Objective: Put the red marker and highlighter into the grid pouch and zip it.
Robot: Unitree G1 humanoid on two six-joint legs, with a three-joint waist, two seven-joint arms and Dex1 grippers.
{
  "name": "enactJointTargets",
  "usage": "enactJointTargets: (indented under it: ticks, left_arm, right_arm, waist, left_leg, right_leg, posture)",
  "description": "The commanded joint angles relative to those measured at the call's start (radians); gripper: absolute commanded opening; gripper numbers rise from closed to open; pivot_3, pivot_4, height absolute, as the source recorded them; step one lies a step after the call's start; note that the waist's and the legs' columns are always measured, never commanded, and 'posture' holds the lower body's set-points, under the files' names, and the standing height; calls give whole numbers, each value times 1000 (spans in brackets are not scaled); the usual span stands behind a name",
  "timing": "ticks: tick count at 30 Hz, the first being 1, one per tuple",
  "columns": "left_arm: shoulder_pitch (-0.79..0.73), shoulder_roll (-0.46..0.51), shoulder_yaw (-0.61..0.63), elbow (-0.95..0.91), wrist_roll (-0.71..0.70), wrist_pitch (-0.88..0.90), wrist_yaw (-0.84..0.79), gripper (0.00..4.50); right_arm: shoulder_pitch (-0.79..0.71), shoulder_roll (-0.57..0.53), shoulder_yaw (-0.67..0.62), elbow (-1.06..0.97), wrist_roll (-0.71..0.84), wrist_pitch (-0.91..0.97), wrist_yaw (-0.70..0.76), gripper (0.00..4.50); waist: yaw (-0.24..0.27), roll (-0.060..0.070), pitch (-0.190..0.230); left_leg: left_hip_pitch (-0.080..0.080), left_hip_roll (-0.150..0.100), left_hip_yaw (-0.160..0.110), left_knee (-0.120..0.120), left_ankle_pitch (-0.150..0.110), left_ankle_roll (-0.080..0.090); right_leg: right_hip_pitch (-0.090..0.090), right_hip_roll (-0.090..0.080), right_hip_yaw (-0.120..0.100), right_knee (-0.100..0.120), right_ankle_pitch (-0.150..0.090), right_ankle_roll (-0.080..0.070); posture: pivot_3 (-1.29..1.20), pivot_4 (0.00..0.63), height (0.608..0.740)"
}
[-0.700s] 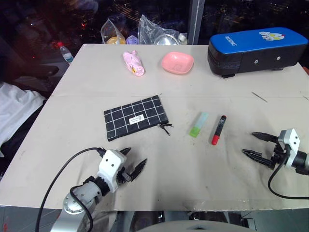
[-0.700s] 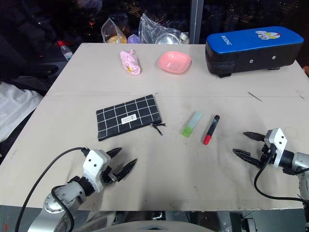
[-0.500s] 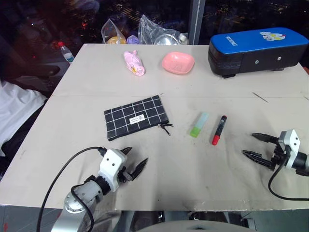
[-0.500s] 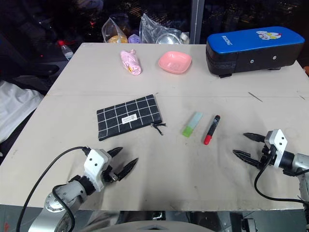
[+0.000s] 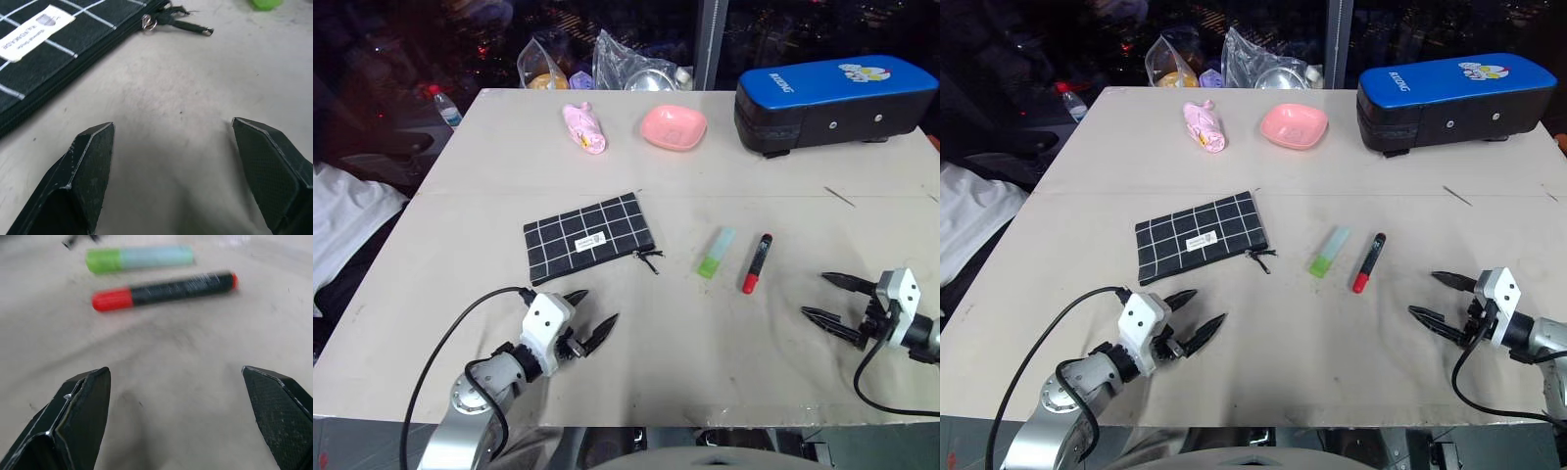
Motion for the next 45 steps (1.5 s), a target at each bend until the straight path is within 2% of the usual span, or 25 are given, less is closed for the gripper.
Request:
enactJointTargets:
  ticks: [1, 5, 9, 13, 15, 20, 26, 30, 38, 45]
  left_arm:
    - [-2, 44, 102, -27, -78, -9, -45, 3901]
    - [-1, 121, 226, -3, -161, -8, -129, 3901]
    - [1, 212, 362, 116, -217, -52, -262, 3901]
    - [-46, 321, 458, 382, -161, -162, -350, 3901]
    - [-78, 362, 464, 492, -125, -244, -378, 3901]
    - [-172, 426, 416, 711, 9, -521, -402, 3901]
    - [-293, 438, 268, 860, 154, -833, -396, 3901]
    - [-365, 421, 180, 879, 176, -917, -394, 3901]
    - [-533, 417, 47, 1016, 337, -1129, -277, 3901]
    - [-602, 409, -51, 1083, 395, -1194, -232, 3901]
  right_arm:
    - [-4, 15, 10, -155, 58, 51, -23, 4329]
    - [-35, 43, 41, -275, 104, 123, -61, 4329]
    - [-74, 71, 74, -363, 146, 183, -96, 4329]
    - [-106, 103, 113, -384, 133, 198, -126, 4329]
    - [-102, 112, 121, -380, 125, 192, -124, 4329]
    - [-98, 118, 127, -360, 113, 174, -114, 4329]
    - [-104, 127, 133, -340, 97, 154, -110, 4329]
    - [-95, 134, 124, -337, 89, 142, -114, 4329]
    - [-72, 145, 126, -349, 82, 127, -127, 4329]
    - [-51, 143, 123, -362, 80, 120, -138, 4329]
  waist:
    - [-2, 0, 0]
    - [-1, -1, 1]
    - [-1, -1, 2]
    - [0, -2, 2]
    - [-1, -4, 3]
    - [-1, -4, 3]
    - [-3, -5, 3]
    - [-2, -5, 3]
    - [1, -5, 3]
    - [8, -5, 2]
  left_leg:
    - [0, 0, 0, 0, 0, 0]
    - [0, 0, -1, 0, 0, 0]
    - [-1, 0, -1, 0, 0, -1]
    - [-2, 0, -1, 0, 0, -1]
    - [-2, 0, -2, 0, 0, -2]
    - [-14, -2, -4, 2, 3, -7]
    - [-15, -2, -6, 2, 3, -6]
    - [-15, -2, -6, 2, 3, -6]
    - [-15, -2, -7, 6, 3, -4]
    - [-15, -2, -7, 9, 2, -1]
  right_leg:
    - [0, 0, 0, 0, 0, 0]
    - [0, 0, -1, 1, 0, 0]
    - [-2, -1, -1, 0, 0, 0]
    - [-3, -1, -2, -1, 0, 0]
    - [-4, -1, -3, 1, 0, 0]
    - [-13, -4, -5, 0, 0, 0]
    - [-13, -4, -7, 1, 0, 0]
    - [-13, -4, -8, 2, 0, 0]
    - [-11, -1, -14, 5, 3, 4]
    - [-9, 7, -14, 7, 3, 6]
  posture:
    - [0, 150, 740]
    - [0, 150, 740]
    - [0, 150, 740]
    - [0, 150, 740]
    - [0, 150, 740]
    - [0, 150, 740]
    - [0, 150, 740]
    - [0, 150, 740]
    - [0, 150, 740]
    - [0, 150, 740]
